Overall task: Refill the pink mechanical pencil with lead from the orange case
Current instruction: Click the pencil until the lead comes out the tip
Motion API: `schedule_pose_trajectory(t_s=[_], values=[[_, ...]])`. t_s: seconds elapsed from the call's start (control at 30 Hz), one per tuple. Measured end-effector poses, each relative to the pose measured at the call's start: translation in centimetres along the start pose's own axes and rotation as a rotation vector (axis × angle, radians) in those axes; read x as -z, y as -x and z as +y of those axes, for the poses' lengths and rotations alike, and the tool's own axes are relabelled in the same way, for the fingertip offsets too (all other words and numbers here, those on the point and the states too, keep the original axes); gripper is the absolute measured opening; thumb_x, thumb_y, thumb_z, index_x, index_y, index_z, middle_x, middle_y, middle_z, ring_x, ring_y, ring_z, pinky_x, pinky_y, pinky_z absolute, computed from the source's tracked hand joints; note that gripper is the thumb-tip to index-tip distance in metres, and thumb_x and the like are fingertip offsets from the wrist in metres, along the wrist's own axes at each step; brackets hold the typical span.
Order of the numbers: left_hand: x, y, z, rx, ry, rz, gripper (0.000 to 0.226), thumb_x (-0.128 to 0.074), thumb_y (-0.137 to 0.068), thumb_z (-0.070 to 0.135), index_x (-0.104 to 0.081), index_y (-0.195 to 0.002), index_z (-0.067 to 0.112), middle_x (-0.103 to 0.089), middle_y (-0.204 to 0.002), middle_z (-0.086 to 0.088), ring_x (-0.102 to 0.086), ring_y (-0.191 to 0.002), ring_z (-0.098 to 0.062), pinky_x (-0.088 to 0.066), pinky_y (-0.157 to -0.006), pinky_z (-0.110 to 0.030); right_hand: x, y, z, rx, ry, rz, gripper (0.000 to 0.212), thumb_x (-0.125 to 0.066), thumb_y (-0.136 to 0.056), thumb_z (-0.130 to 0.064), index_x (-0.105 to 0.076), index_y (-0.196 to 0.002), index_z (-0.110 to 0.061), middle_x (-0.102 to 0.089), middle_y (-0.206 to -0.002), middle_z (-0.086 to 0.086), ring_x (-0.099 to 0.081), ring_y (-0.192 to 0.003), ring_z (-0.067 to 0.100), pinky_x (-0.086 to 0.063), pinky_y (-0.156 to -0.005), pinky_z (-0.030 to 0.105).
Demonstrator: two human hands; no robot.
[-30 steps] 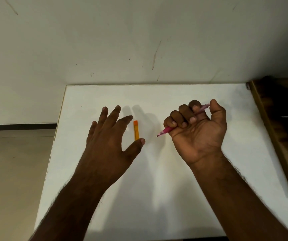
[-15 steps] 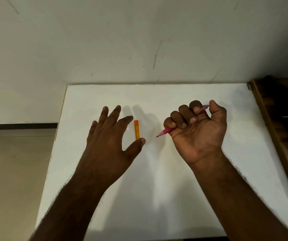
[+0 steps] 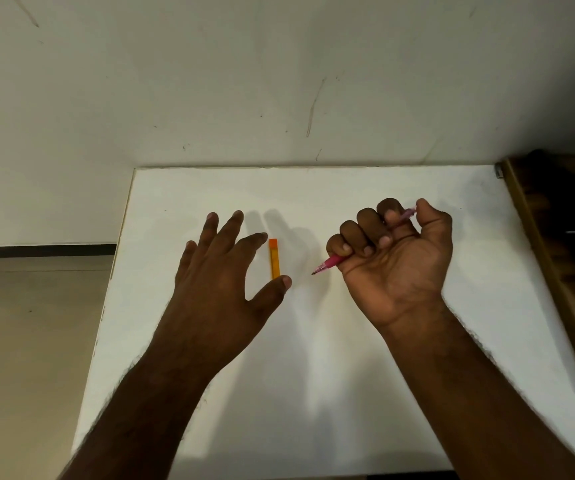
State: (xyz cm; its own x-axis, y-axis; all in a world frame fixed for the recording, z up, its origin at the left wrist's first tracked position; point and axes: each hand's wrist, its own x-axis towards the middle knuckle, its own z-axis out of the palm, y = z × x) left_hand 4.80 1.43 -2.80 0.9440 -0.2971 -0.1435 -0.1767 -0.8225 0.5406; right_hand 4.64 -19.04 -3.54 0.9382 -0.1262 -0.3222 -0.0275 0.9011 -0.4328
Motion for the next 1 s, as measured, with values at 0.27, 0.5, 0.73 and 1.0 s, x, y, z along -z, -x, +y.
schedule_pose_trajectory(t_s=[0.27,0.5,0.73,1.0], values=[[0.06,-0.03,0.06,0.006,0.001,-0.005,0.069,-0.054,-0.084,0.065,-0.044,-0.145,0.034,-0.016,-0.166,0.006,0.003,-0.155,-0.015,-0.011,-0.124,-0.05,-0.29,-0.31,0.14,0.043,-0.022,-0.059,0.039,-0.034,-0.107,-0.047,-0.05,-0.085,-0.02,-0.047,-0.066,-0.004,-0.039,-0.051,0.011,-0.036,-0.057,0.027],[0.04,-0.05,0.15,0.006,-0.012,-0.012,0.068,-0.054,-0.085,0.065,-0.043,-0.145,0.035,-0.015,-0.167,0.007,0.004,-0.155,-0.015,-0.009,-0.123,-0.049,-0.56,-0.27,0.09,0.012,-0.002,-0.009,0.061,-0.031,-0.098,-0.072,-0.052,-0.075,-0.019,-0.036,-0.062,-0.004,-0.028,-0.056,0.014,-0.031,-0.059,0.03],[-0.05,-0.01,0.11,-0.006,0.0,-0.005,0.067,-0.055,-0.085,0.064,-0.044,-0.144,0.034,-0.016,-0.166,0.006,0.003,-0.155,-0.015,-0.01,-0.123,-0.049,-0.59,0.01,-0.26,0.015,-0.027,0.03,0.045,-0.037,-0.1,-0.044,-0.035,-0.063,-0.02,-0.026,-0.054,-0.004,-0.02,-0.053,0.015,-0.027,-0.056,0.029],[-0.09,-0.04,-0.1,-0.007,-0.01,-0.001,0.067,-0.055,-0.085,0.064,-0.044,-0.144,0.034,-0.017,-0.166,0.006,0.003,-0.155,-0.016,-0.011,-0.123,-0.05,-0.6,0.11,-0.33,0.043,-0.036,0.006,0.044,-0.036,-0.099,-0.045,-0.034,-0.064,-0.019,-0.027,-0.054,-0.004,-0.02,-0.053,0.016,-0.028,-0.057,0.03]])
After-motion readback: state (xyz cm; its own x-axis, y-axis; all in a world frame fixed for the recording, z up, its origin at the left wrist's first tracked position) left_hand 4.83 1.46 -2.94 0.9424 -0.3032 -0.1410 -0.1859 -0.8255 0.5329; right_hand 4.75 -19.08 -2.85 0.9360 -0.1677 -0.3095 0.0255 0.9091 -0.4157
